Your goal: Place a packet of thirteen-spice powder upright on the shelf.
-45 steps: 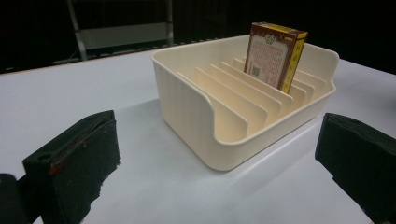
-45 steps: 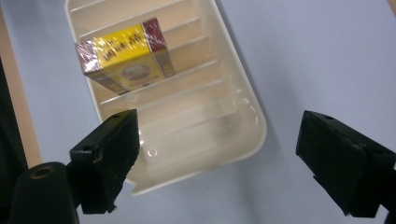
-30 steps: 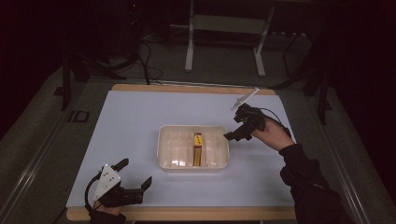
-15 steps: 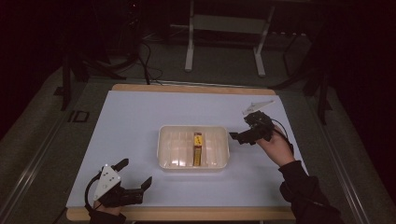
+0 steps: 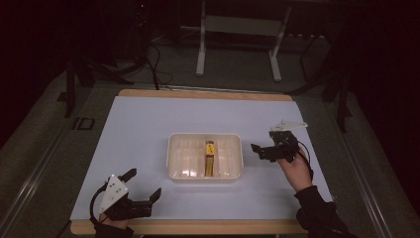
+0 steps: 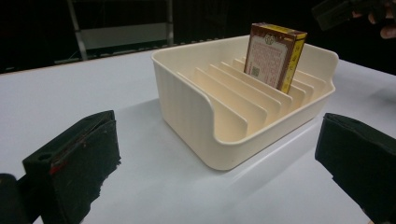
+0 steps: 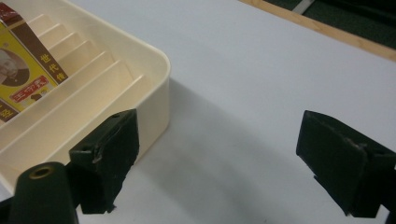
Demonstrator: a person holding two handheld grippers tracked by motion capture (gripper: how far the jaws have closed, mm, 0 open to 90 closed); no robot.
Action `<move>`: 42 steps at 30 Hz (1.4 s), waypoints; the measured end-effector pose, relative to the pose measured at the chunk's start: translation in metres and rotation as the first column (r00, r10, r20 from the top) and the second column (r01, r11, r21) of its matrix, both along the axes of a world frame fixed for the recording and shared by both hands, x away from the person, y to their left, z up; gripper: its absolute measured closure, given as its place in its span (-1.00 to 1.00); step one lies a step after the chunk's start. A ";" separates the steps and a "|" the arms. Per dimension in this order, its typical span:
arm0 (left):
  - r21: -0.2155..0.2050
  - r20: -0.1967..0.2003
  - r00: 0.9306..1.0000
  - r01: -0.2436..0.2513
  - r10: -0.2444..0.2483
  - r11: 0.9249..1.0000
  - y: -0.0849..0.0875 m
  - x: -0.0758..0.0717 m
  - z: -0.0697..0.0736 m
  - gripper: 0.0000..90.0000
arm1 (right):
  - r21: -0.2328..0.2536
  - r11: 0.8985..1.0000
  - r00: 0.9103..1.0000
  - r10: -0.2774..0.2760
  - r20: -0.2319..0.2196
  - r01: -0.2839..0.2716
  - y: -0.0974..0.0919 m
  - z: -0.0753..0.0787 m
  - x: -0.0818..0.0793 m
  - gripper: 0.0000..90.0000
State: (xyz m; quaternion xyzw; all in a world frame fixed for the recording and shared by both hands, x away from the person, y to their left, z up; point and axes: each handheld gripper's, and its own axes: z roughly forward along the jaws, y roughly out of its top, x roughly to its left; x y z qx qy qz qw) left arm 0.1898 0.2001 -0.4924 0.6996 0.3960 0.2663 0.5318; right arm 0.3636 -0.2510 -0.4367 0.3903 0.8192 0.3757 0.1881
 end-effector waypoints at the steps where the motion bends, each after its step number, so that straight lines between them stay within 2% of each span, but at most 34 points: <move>1: 0.001 -0.001 1.000 0.001 -0.001 1.000 0.000 0.000 0.000 -1.00 | -0.002 1.000 1.000 -0.009 0.004 0.009 -0.002 -0.002 -0.002 -0.71; 4: 0.001 -0.005 1.000 0.004 -0.004 1.000 0.000 0.001 0.000 -1.00 | -0.003 1.000 0.999 -0.031 0.010 0.031 -0.006 -0.007 -0.005 -0.72; 7: 0.002 -0.005 1.000 0.007 -0.007 1.000 -0.001 0.001 0.000 -1.00 | 0.031 0.997 0.998 -0.067 0.017 0.067 -0.012 -0.015 -0.012 -0.72; 11: 0.001 -0.004 1.000 0.011 -0.011 1.000 -0.001 0.001 0.000 -1.00 | 0.037 0.993 0.992 -0.110 0.053 0.108 -0.016 -0.019 -0.020 -0.72; 13: -0.001 -0.006 1.000 0.014 -0.014 1.000 -0.001 0.001 0.000 -1.00 | 0.040 0.989 0.988 -0.142 0.068 0.139 -0.018 -0.020 -0.024 -0.72; 18: -0.002 -0.005 1.000 0.020 -0.020 1.000 -0.001 0.000 0.000 -1.00 | 0.035 0.984 0.976 -0.179 0.121 0.176 -0.025 -0.025 -0.034 -0.72; 21: 0.000 -0.004 1.000 0.024 -0.024 1.000 -0.001 0.000 0.000 -1.00 | 0.061 0.978 0.969 -0.204 0.142 0.197 -0.031 -0.026 -0.038 -0.72; 23: 0.000 -0.004 1.000 0.027 -0.027 1.000 -0.001 0.000 0.000 -1.00 | 0.055 0.976 0.965 -0.218 0.146 0.212 -0.034 -0.026 -0.041 -0.72; 26: 0.001 -0.006 1.000 0.031 -0.031 1.000 -0.002 0.000 0.000 -1.00 | 0.054 0.974 0.960 -0.227 0.163 0.221 -0.036 -0.028 -0.046 -0.72; 29: -0.001 -0.005 0.999 0.038 -0.038 0.999 -0.002 0.000 0.001 -1.00 | 0.055 0.975 0.962 -0.220 0.164 0.213 -0.037 -0.032 -0.050 -0.72; 35: -0.002 -0.011 0.999 0.052 -0.052 0.999 -0.004 0.001 0.001 -1.00 | 0.100 0.971 0.946 -0.233 0.224 0.216 -0.039 -0.034 -0.054 -0.72; 42: -0.006 -0.015 0.998 0.053 -0.053 0.999 -0.003 0.002 0.000 -1.00 | 0.118 0.970 0.953 -0.234 0.190 0.215 -0.039 -0.039 -0.048 -0.72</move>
